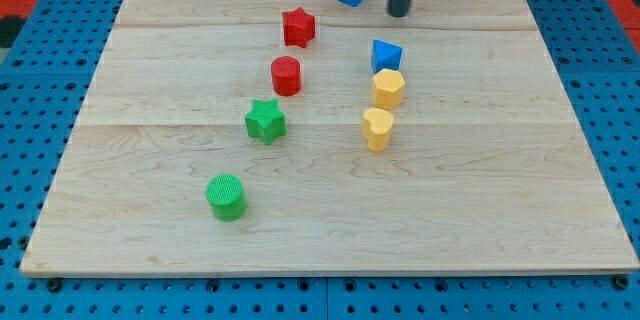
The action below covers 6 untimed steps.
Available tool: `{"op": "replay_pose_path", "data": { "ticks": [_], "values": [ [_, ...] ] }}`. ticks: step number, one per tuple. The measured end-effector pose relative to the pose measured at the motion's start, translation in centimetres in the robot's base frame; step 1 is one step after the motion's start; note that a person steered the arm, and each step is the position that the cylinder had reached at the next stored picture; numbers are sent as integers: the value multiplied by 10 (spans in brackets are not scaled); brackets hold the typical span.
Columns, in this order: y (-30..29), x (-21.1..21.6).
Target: Nudge the blue cube right a bit
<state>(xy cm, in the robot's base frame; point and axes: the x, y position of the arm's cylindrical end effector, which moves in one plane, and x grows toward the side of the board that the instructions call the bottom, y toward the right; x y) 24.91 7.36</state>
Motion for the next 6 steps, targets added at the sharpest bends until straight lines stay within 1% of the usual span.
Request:
{"op": "replay_pose_path", "data": {
  "ticks": [1,2,3,4,6],
  "values": [
    [-75,1],
    [-144,-8],
    [-135,-47],
    [-124,-57],
    [-93,-56]
  ]
}}
